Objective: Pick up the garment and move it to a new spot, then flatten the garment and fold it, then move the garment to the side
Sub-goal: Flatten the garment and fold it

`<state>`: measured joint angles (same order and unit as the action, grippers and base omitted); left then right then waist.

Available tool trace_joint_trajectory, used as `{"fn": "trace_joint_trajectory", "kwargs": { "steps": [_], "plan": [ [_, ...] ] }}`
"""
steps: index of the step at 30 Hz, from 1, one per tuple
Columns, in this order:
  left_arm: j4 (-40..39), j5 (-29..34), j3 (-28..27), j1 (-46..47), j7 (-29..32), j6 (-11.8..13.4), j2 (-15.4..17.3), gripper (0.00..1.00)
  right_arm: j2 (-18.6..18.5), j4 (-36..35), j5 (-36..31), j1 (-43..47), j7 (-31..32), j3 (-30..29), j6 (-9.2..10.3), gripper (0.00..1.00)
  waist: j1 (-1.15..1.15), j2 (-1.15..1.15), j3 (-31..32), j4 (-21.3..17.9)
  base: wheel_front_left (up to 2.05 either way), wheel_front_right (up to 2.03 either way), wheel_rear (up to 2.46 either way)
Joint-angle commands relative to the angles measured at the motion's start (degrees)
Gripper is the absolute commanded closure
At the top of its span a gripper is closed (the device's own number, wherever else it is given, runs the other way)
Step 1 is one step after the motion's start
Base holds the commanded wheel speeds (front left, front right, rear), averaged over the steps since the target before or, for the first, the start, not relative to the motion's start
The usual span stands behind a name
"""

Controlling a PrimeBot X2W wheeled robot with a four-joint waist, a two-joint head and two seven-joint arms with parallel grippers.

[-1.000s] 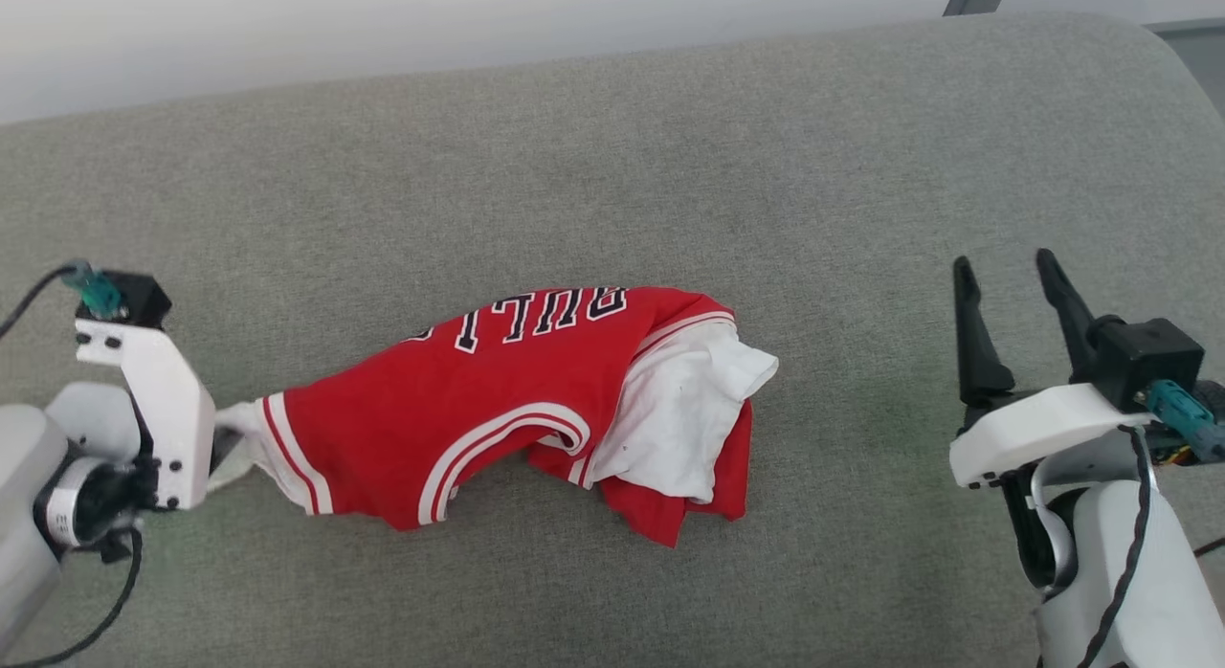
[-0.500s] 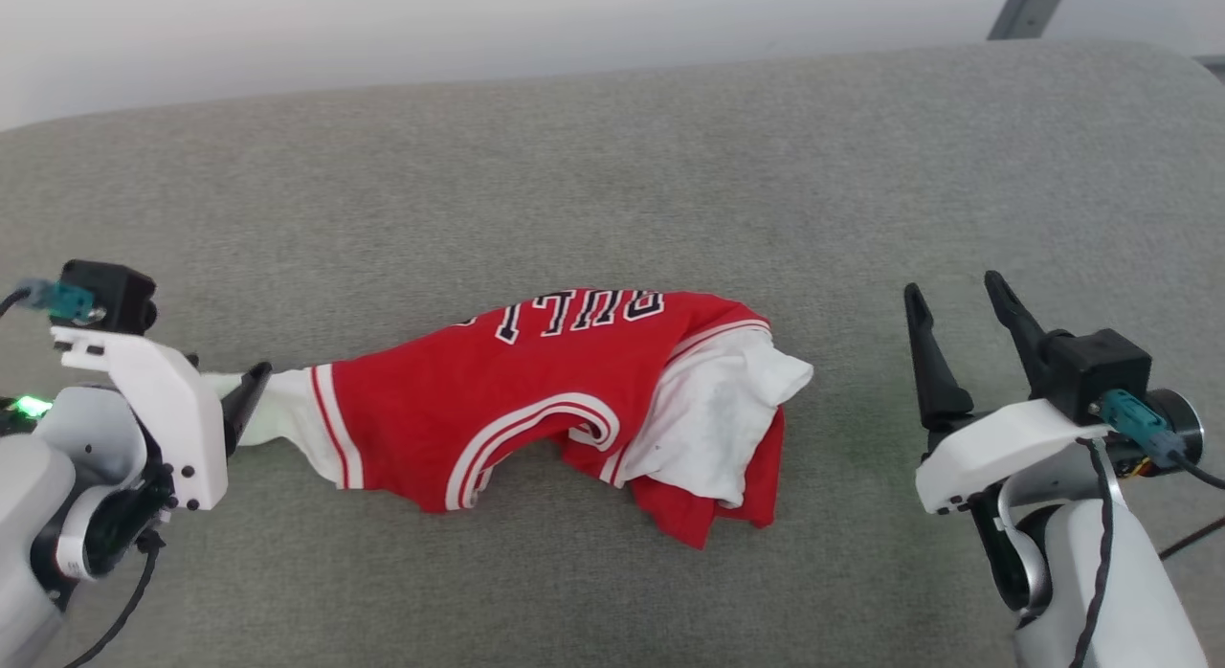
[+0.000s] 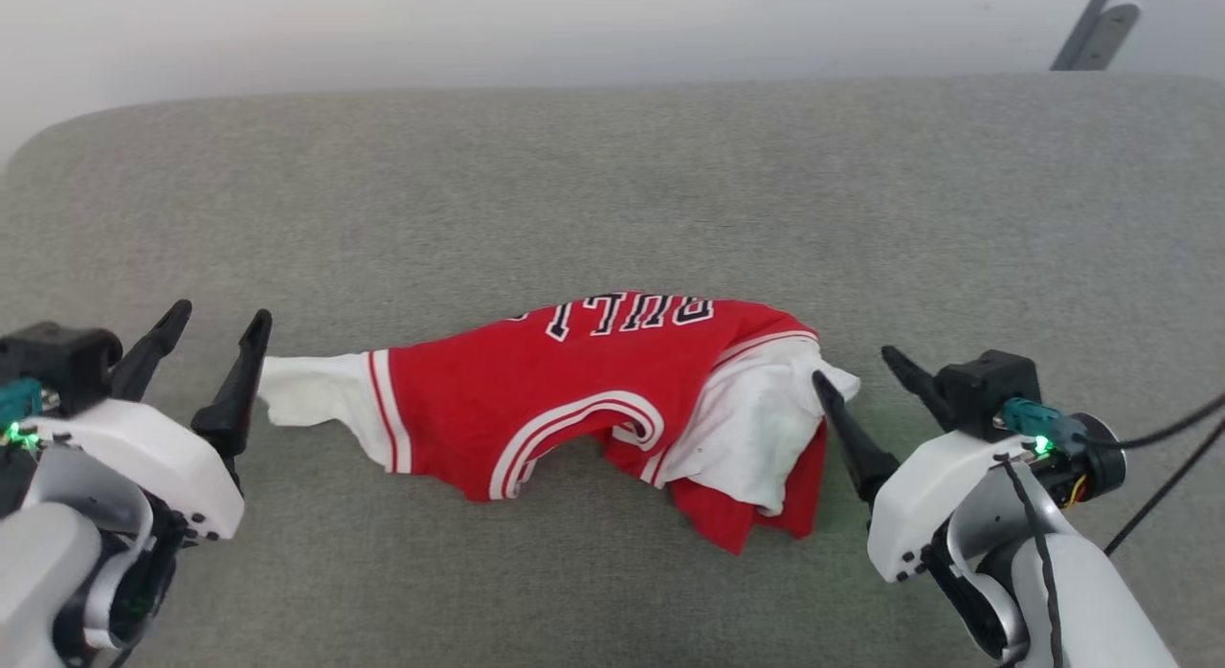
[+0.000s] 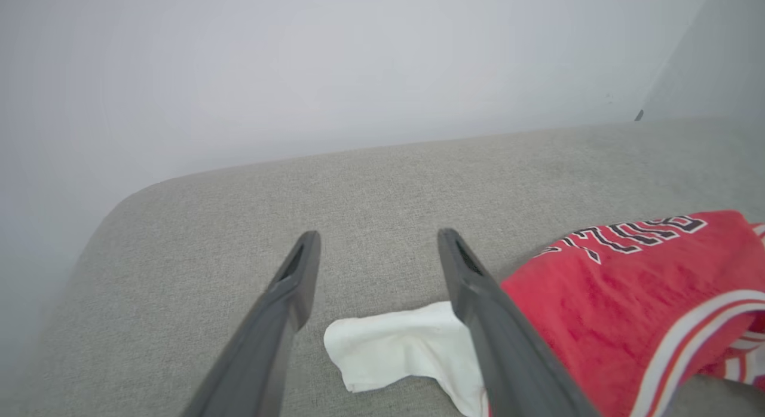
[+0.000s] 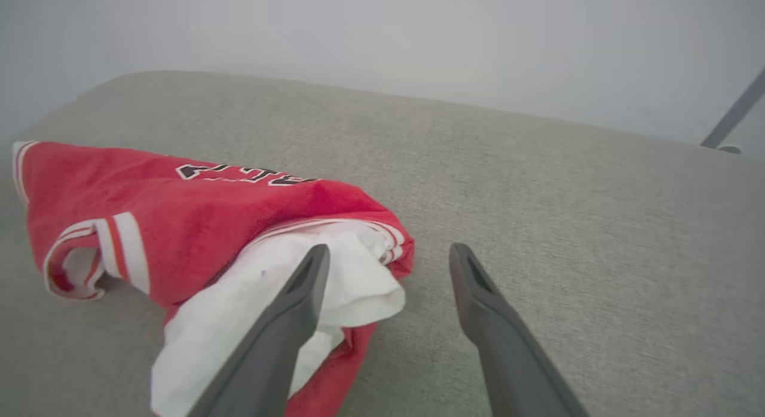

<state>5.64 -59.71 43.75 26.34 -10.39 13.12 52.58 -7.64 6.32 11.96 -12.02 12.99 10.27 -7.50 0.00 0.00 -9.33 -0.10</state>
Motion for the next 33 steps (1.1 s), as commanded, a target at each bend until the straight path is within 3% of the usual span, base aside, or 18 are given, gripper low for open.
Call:
{"fn": "trace_joint_trajectory", "kwargs": {
  "steps": [1,10,15,16,17,18,26,33],
  "plan": [
    [-0.20,0.45,-0.38,-0.91,-0.99,0.28,-0.42,0.00,-0.43,-0.56,0.61,0.60,1.29,0.45,0.02,0.00,0.00,0.00,-0.08,0.64,0.00,0.00,0.00],
    [-0.44,4.44,-6.75,-5.44,-4.83,0.78,-6.06,0.00,-4.81,-5.83,3.20,-0.27,14.30,3.83,0.01,0.00,0.00,0.00,-1.01,4.67,0.00,0.00,0.00],
    [-1.85,10.19,-14.91,-9.50,-4.85,-1.28,-11.87,0.00,-6.36,-5.82,2.22,-1.75,19.89,4.66,0.02,0.00,0.00,0.00,-1.57,7.04,0.00,0.00,0.00],
    [-1.79,11.39,-16.52,-10.59,-4.85,-1.86,-12.89,0.00,-6.44,-5.53,1.89,-1.94,20.77,4.76,0.02,0.16,0.00,0.00,-1.55,7.45,0.00,0.00,0.00],
    [-1.73,12.79,-17.94,-11.66,-4.86,-2.45,-13.87,0.00,-6.87,-5.33,1.69,-2.10,21.57,5.08,0.01,0.68,0.00,0.00,-1.51,7.81,0.00,0.00,0.00],
    [-1.87,13.65,-19.42,-12.46,-4.85,-3.16,-15.03,0.00,-6.87,-5.34,1.77,-2.39,22.02,4.83,0.02,1.00,0.00,0.00,-1.44,8.14,0.00,0.00,0.00],
    [-1.22,19.51,-28.10,-18.32,-4.86,-7.69,-21.22,0.00,-8.96,-7.99,3.01,-2.64,26.58,4.66,0.02,1.00,0.00,0.00,-0.36,9.13,0.00,0.00,0.00],
    [-0.72,23.27,-34.00,-22.04,-4.87,-11.64,-25.43,0.00,-12.97,-12.54,5.65,-1.15,30.95,-1.12,0.02,1.00,0.00,0.00,0.60,8.83,0.00,0.00,0.00]
  ]
}}
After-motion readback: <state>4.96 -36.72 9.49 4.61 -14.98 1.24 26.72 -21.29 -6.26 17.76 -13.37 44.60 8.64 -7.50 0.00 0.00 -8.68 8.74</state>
